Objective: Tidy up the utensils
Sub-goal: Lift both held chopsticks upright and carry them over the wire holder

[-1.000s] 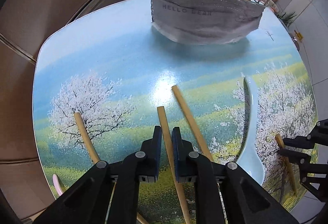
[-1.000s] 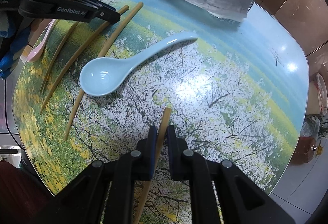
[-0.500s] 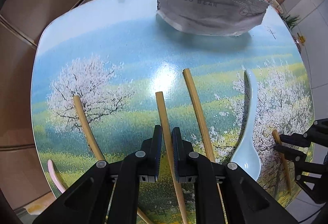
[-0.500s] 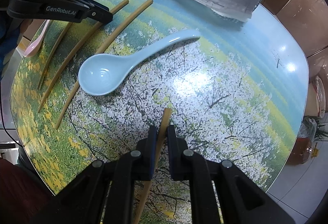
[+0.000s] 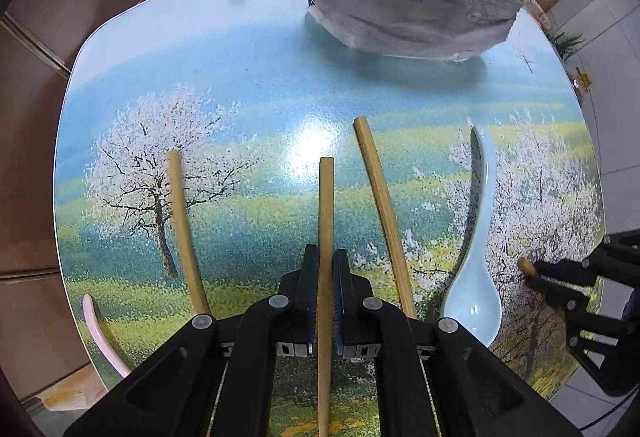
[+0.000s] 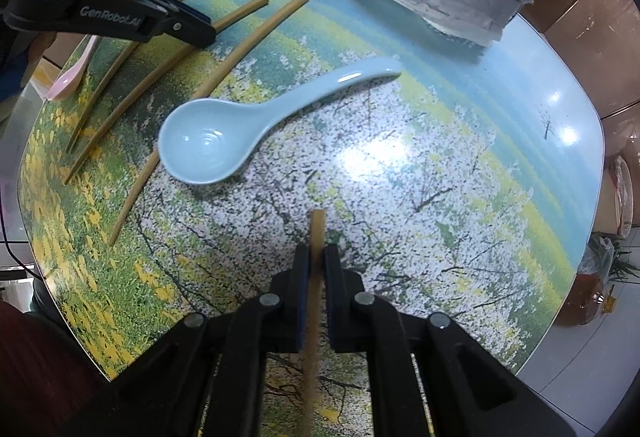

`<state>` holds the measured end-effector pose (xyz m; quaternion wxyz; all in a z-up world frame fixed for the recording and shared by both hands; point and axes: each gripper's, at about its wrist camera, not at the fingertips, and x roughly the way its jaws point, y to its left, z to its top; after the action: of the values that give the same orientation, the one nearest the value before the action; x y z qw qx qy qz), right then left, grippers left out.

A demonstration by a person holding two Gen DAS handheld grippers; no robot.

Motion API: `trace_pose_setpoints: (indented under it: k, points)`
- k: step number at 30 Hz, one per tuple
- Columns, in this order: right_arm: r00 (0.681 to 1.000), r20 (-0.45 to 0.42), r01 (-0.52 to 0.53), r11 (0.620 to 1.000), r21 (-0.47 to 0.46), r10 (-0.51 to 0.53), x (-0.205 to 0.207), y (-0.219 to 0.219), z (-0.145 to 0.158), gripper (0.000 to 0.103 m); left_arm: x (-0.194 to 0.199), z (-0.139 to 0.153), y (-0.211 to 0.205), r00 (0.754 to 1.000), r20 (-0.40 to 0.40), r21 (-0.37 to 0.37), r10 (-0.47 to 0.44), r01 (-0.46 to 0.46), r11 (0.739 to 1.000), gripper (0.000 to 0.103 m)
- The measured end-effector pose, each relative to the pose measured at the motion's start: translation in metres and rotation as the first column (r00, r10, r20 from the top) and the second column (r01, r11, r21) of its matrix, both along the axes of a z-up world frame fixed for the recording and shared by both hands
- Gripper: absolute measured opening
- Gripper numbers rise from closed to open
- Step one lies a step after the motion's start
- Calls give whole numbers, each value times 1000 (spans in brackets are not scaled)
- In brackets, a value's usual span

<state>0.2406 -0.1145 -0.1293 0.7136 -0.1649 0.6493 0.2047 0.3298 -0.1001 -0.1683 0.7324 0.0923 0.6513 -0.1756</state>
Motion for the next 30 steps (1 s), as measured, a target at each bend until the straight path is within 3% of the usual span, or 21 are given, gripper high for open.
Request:
trace_pose_setpoints:
  k: [7,15,23,26,30]
  points:
    - [998,64,14,999,48,-17,-8,0,6,6,-14,7,21,995,60,-52,73,-70,996,5]
    - [974,213,47,986,163,-81,-58,-27,56,6,-49,62,55,965,210,-176,156,-120,977,5]
    - [915,359,84,956,280,-185,-114,-50,117,6,-82,128,71,915,336,-300,224,-121,946,5]
    - [886,409,84,944,319,-217,-121,-64,144,6,-92,153,73,896,365,-357,254,-117,927,5]
    - [837,486,75,932,354,-252,-99,-64,178,6,-98,187,75,866,409,-422,288,-100,901,5]
